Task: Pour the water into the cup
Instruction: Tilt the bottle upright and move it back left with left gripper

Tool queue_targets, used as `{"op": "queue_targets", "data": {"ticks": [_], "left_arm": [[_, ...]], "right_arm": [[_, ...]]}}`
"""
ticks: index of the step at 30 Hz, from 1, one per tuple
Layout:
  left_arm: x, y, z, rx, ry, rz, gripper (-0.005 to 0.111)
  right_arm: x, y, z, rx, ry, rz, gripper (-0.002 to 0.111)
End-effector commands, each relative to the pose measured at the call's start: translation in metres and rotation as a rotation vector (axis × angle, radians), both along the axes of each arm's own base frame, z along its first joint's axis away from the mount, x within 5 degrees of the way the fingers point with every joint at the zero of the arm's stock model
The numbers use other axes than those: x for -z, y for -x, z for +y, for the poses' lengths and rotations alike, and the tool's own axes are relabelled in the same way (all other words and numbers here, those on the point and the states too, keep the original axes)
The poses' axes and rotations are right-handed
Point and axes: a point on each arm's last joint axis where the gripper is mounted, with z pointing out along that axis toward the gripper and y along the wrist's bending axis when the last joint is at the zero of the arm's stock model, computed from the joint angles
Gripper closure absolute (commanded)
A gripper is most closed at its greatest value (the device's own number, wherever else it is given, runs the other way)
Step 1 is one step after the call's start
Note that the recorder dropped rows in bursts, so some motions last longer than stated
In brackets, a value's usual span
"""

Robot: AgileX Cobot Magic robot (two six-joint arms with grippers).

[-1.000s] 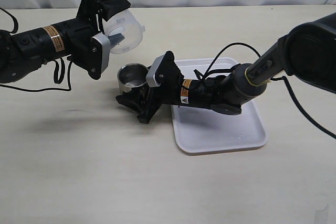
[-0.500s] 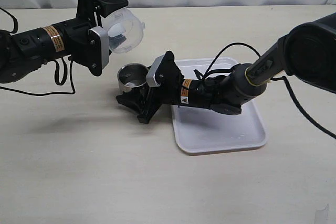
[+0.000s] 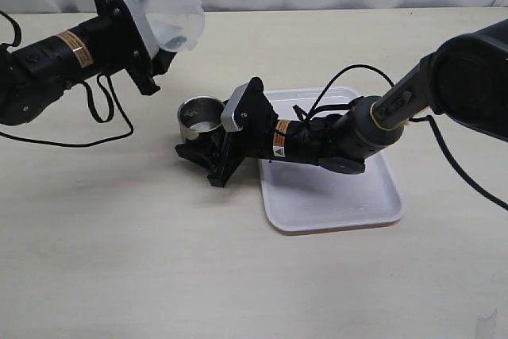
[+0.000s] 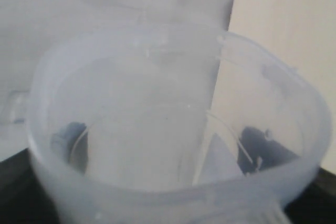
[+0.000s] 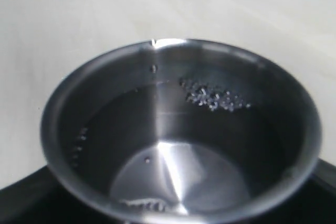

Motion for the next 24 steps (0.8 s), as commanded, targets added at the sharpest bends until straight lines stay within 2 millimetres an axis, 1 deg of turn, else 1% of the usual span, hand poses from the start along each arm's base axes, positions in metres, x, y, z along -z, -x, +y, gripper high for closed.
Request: {"op": "queue_targets", "data": {"ticks": [1, 5, 9, 15, 19, 24], "left_arm": [[-0.012, -0.007, 0.008, -0.148, 0.301, 0.088, 0.107], [-0.016, -0.012, 0.018, -0.261, 0.481, 0.129, 0.107], [-0.020, -0.015, 0.029, -0.271, 0.712, 0.208, 0.107], [-0.022, -0.020, 0.051, -0.307, 0.947, 0.297, 0.107], [-0.021, -0.022, 0.063, -0.336, 1.034, 0.339, 0.107], [-0.020, -0.023, 0.072, -0.366, 1.046, 0.351, 0.107]], "right_arm": [[0.000, -0.001, 0.001, 0.000, -0.002, -0.004, 0.104], [0.000, -0.001, 0.001, 0.000, -0.002, -0.004, 0.104], [0.000, -0.001, 0.001, 0.000, -0.002, -0.004, 0.104], [0.000, -0.001, 0.001, 0.000, -0.002, -0.004, 0.104], [0.000, -0.001, 0.001, 0.000, -0.002, -0.004, 0.104], [0.000, -0.001, 0.001, 0.000, -0.002, -0.004, 0.104]]}}
